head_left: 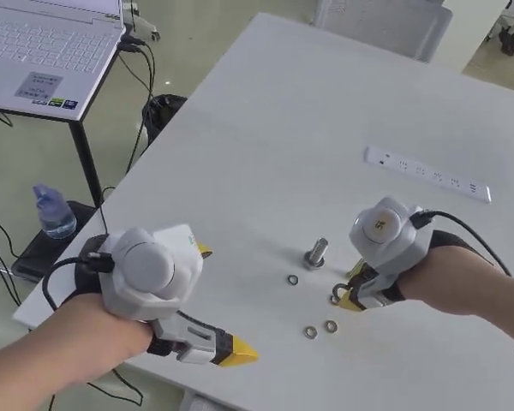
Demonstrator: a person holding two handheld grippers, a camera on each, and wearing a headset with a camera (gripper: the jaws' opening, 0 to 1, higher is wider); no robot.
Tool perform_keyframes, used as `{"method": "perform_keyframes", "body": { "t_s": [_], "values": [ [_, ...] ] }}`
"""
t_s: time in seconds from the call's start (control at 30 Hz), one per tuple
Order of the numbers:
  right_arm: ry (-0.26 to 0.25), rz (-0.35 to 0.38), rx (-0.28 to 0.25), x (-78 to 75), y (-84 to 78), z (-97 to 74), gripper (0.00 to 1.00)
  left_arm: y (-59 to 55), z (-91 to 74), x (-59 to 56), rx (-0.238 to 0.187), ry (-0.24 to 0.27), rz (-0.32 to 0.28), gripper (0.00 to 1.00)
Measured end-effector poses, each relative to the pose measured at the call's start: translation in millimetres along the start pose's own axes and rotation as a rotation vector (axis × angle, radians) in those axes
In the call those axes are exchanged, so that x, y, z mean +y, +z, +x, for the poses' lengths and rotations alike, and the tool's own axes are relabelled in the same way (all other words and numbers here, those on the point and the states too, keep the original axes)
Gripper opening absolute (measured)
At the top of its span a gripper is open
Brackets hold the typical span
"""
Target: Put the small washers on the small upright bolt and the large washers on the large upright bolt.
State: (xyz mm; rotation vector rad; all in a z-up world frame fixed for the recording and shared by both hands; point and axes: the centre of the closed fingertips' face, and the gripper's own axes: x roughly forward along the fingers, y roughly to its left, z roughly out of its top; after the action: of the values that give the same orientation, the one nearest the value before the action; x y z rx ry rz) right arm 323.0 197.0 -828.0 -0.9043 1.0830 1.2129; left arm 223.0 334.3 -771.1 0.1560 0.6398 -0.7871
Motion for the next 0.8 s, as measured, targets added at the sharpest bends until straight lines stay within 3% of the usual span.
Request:
{"method": "perform_keyframes", "body": {
  "t_s": [0.3,0.8],
  "values": [
    [-0.012,-0.005,-0.009,-11.0,10.6,-9.4,0.22,-0.7,1.1,1.7,-0.006,-0.001,0.004,0.98],
    [-0.030,-0.011,-0.041,-29.9,38.2,-20.3,0.22,-6.3,-0.8,4.0,0.004,-0.009,-0.003,0.97]
  ]
}}
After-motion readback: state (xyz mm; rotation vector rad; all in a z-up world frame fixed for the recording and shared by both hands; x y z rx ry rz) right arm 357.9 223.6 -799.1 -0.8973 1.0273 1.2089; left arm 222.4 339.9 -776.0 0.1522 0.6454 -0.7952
